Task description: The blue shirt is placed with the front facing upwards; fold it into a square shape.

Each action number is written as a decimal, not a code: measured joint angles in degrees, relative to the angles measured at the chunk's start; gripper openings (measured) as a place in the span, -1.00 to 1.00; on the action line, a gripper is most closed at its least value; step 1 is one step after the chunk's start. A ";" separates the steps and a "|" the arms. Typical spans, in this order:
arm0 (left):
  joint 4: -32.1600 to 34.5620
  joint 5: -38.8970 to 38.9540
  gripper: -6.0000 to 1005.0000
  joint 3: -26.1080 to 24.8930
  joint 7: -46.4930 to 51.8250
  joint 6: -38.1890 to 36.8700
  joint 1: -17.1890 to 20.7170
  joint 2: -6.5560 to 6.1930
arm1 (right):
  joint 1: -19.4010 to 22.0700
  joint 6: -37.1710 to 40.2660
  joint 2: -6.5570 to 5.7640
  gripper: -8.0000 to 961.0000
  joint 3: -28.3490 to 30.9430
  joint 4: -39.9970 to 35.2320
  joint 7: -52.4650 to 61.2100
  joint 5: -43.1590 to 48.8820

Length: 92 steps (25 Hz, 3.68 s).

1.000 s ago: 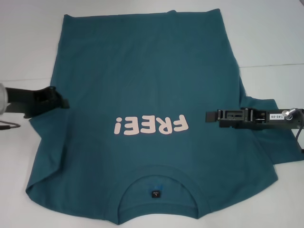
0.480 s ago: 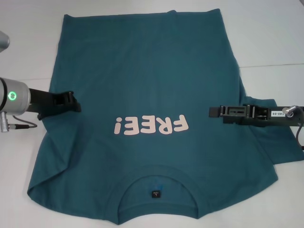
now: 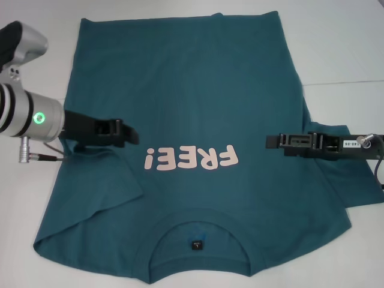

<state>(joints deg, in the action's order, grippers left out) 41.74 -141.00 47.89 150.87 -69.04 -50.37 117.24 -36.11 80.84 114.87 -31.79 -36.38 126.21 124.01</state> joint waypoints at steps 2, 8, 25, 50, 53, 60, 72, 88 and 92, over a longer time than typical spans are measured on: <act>0.08 2.30 -0.43 -0.31 -2.07 -1.52 -0.22 0.07 | 0.11 -0.13 0.00 0.87 -0.10 -0.01 -0.04 0.01; 0.17 3.63 0.04 -4.00 1.81 0.04 2.37 -1.05 | 0.48 -0.35 0.00 0.87 -0.12 0.00 -0.51 0.10; -5.84 -1.66 0.06 -7.84 9.45 13.61 5.70 -1.63 | 0.61 -0.68 0.00 0.87 -0.12 -0.01 -0.53 0.05; -9.21 18.02 0.06 -7.81 -9.49 20.48 4.76 0.92 | 1.41 -1.06 0.17 0.87 -0.11 0.07 -1.41 0.04; -7.30 18.10 0.06 -7.98 -9.68 14.97 7.34 0.69 | 1.39 -1.05 0.08 0.87 -0.03 0.09 -1.41 -0.11; 4.96 18.88 0.05 -11.33 -28.14 -8.90 17.11 2.70 | 1.38 -0.40 0.01 0.87 -0.11 -0.02 -3.48 -0.24; 11.39 23.06 0.16 -14.04 -46.99 -24.71 27.08 6.62 | 0.93 1.33 -0.09 0.87 0.12 -0.26 -4.52 -0.35; 7.12 23.15 0.71 -16.07 -45.69 -25.70 27.06 6.64 | 4.83 5.63 -9.68 0.87 0.92 -0.77 4.90 -0.02; 7.12 23.19 0.71 -15.82 -44.58 -26.00 26.73 6.66 | 5.74 4.42 -10.70 0.87 1.45 -1.45 4.50 0.04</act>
<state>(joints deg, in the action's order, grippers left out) 48.86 -117.82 32.07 106.30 -95.03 -23.63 123.91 -30.37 85.27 104.17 -30.35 -37.83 130.71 124.05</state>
